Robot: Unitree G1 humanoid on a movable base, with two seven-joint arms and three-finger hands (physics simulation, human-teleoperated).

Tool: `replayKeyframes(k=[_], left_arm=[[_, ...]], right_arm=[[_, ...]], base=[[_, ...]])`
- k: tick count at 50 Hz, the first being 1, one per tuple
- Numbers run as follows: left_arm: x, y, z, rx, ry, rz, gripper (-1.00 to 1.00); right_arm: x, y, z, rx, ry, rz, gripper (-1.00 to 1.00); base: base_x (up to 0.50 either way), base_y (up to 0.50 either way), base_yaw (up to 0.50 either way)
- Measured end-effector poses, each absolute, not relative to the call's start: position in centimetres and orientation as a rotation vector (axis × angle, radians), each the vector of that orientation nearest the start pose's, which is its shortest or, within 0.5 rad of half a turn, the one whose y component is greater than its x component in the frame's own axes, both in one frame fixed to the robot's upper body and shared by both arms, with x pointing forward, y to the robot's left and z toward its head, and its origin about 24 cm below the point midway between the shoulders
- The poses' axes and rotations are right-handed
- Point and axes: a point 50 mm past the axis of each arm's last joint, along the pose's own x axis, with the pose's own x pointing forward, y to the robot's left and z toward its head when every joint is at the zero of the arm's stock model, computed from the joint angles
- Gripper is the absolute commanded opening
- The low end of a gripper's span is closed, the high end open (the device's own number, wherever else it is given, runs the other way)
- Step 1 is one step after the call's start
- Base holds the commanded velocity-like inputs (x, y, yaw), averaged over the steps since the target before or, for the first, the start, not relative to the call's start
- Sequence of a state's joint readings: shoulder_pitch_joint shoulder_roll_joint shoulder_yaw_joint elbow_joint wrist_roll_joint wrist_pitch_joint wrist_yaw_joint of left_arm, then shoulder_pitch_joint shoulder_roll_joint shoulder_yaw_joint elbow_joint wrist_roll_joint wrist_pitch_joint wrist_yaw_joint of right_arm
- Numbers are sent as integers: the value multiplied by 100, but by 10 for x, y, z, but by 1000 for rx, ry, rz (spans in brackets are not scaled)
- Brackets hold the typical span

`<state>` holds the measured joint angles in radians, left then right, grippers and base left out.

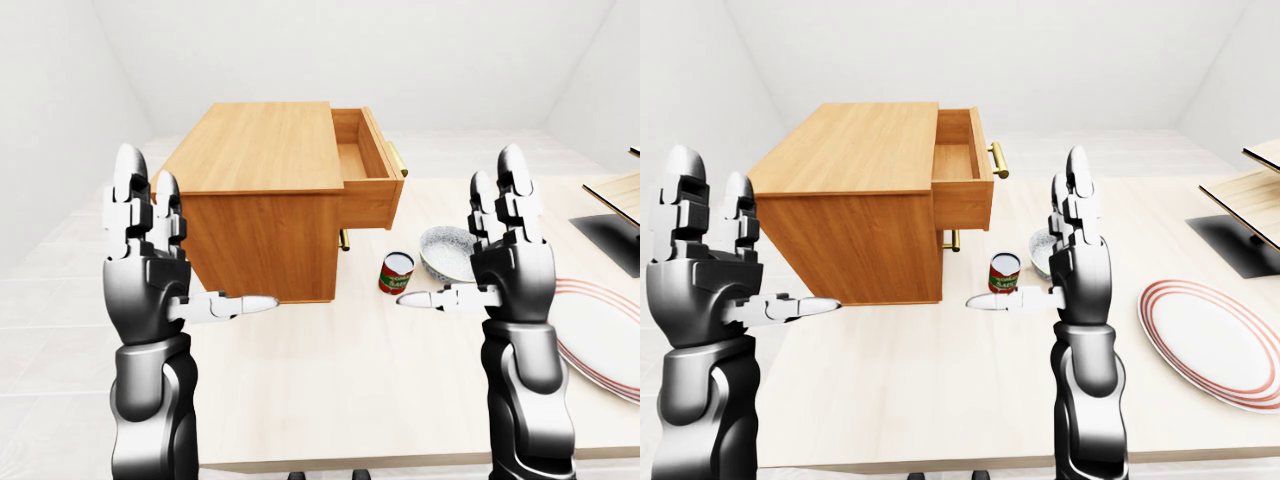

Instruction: Close the top drawer of the cabinet.

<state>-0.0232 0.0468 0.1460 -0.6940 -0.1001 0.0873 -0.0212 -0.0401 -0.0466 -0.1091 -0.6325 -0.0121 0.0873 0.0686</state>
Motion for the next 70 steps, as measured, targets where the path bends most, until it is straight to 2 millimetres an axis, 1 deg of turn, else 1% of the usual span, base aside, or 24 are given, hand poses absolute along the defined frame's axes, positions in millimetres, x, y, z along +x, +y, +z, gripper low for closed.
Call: replayKeyframes(k=[13, 25, 36, 53, 70], left_arm=[[211, 175, 191, 4, -628, 45, 100], [212, 175, 190, 1, -619, 37, 100], [210, 174, 192, -1, -631, 33, 100], [211, 173, 189, -2, -619, 31, 100], [213, 173, 183, -3, -586, 26, 100]], right_arm=[[229, -170, 179, -103, -555, -41, 100], [247, -171, 169, -101, -497, -57, 100], [265, -169, 156, -105, -421, -75, 100], [284, -166, 141, -126, -342, -96, 100], [293, -164, 141, -129, -332, -104, 100]], base=[[0, 0, 0], [0, 0, 0], [0, 0, 0], [0, 0, 0], [0, 0, 0]])
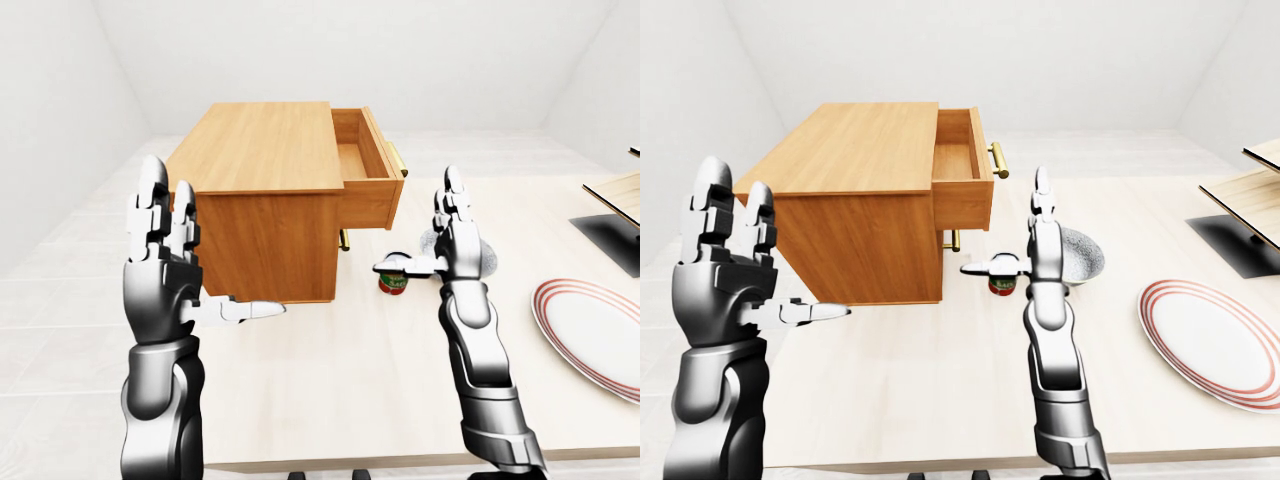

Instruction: Close the top drawer of the cabinet.

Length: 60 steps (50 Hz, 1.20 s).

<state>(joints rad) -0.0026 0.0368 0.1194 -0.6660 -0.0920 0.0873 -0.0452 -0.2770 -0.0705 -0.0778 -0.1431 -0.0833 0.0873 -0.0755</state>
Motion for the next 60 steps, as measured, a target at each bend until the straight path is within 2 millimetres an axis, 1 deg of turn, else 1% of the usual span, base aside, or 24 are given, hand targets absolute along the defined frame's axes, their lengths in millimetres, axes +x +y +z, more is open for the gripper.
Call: replayKeyframes(k=[19, 42, 53, 60], left_arm=[[214, 172, 181, -3, -577, 25, 100], [217, 167, 175, -18, -546, -3, 100], [217, 165, 173, -11, -539, -10, 100], [217, 165, 172, -8, -535, -11, 100]], right_arm=[[302, -162, 137, -139, -304, -109, 100], [319, -162, 122, -171, -216, -138, 100], [324, -160, 122, -184, -211, -138, 100], [325, -157, 128, -188, -233, -134, 100]], base=[[0, 0, 0], [0, 0, 0], [0, 0, 0], [0, 0, 0]])
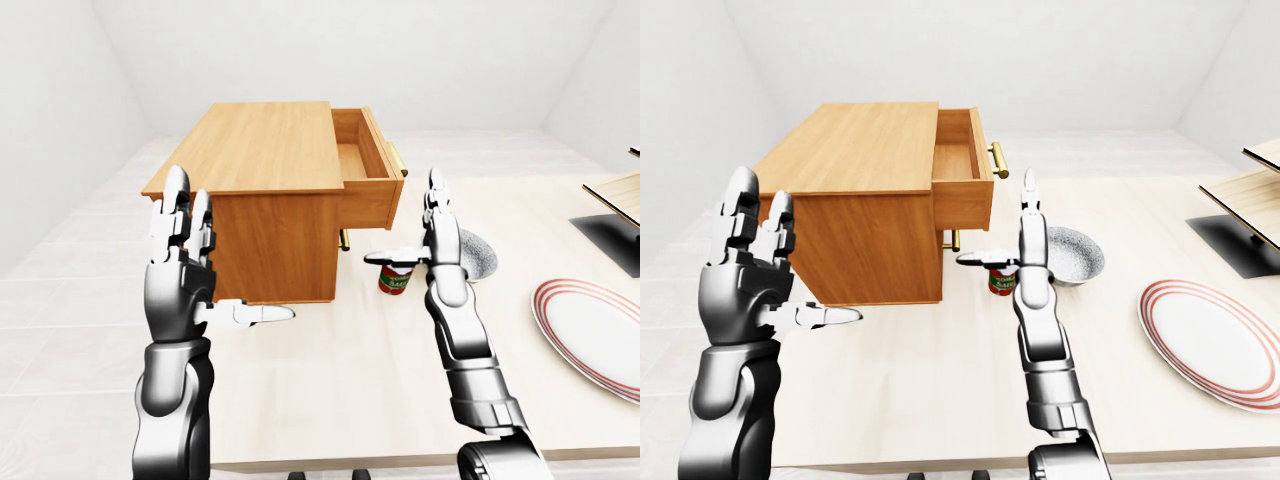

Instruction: Close the top drawer of the cabinet.

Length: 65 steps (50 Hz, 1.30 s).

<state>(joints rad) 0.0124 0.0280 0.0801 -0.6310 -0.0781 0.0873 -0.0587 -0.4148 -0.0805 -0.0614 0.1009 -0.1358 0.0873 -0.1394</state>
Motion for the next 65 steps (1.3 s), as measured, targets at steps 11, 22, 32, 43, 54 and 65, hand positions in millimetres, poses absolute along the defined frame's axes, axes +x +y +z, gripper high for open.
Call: replayKeyframes(k=[11, 22, 32, 43, 54, 65], left_arm=[[218, 164, 172, -6, -533, -15, 100], [218, 164, 172, -5, -531, -18, 100], [218, 163, 171, -3, -530, -20, 100], [218, 163, 171, -1, -529, -21, 100], [218, 162, 171, -7, -529, -26, 100], [218, 162, 170, -3, -525, -28, 100]], right_arm=[[325, -154, 140, -190, -280, -131, 100], [337, -152, 133, -199, -231, -129, 100], [347, -148, 118, -203, -152, -112, 100], [353, -145, 111, -208, -113, -99, 100], [356, -140, 112, -214, -108, -88, 100], [353, -134, 110, -229, -111, -69, 100]], base=[[0, 0, 0], [0, 0, 0], [0, 0, 0], [0, 0, 0], [0, 0, 0], [0, 0, 0]])
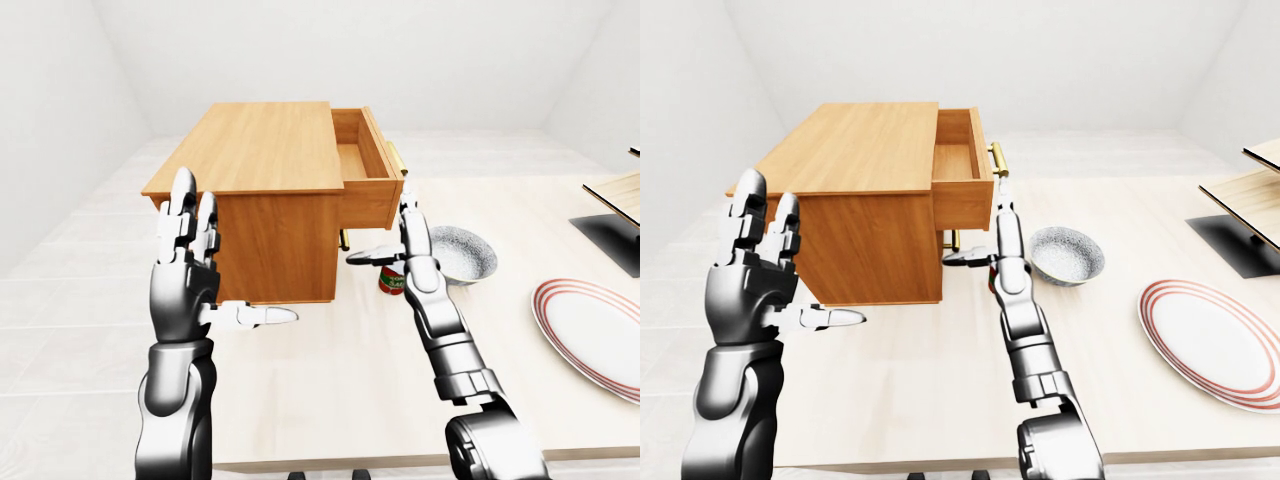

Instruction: Close the top drawer of the cabinet.

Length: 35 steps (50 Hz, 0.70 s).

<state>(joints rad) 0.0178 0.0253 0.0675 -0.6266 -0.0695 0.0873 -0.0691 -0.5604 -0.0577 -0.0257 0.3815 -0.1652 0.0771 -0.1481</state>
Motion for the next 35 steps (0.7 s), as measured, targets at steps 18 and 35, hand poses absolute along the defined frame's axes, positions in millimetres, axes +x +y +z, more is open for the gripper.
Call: replayKeyframes(k=[18, 35], left_arm=[[218, 161, 170, 0, -523, -30, 100], [219, 162, 169, 2, -519, -31, 100]], right_arm=[[347, -124, 117, -230, -149, -33, 100], [345, -123, 120, -221, -167, -37, 100]], base=[[0, 0, 0], [0, 0, 0]])
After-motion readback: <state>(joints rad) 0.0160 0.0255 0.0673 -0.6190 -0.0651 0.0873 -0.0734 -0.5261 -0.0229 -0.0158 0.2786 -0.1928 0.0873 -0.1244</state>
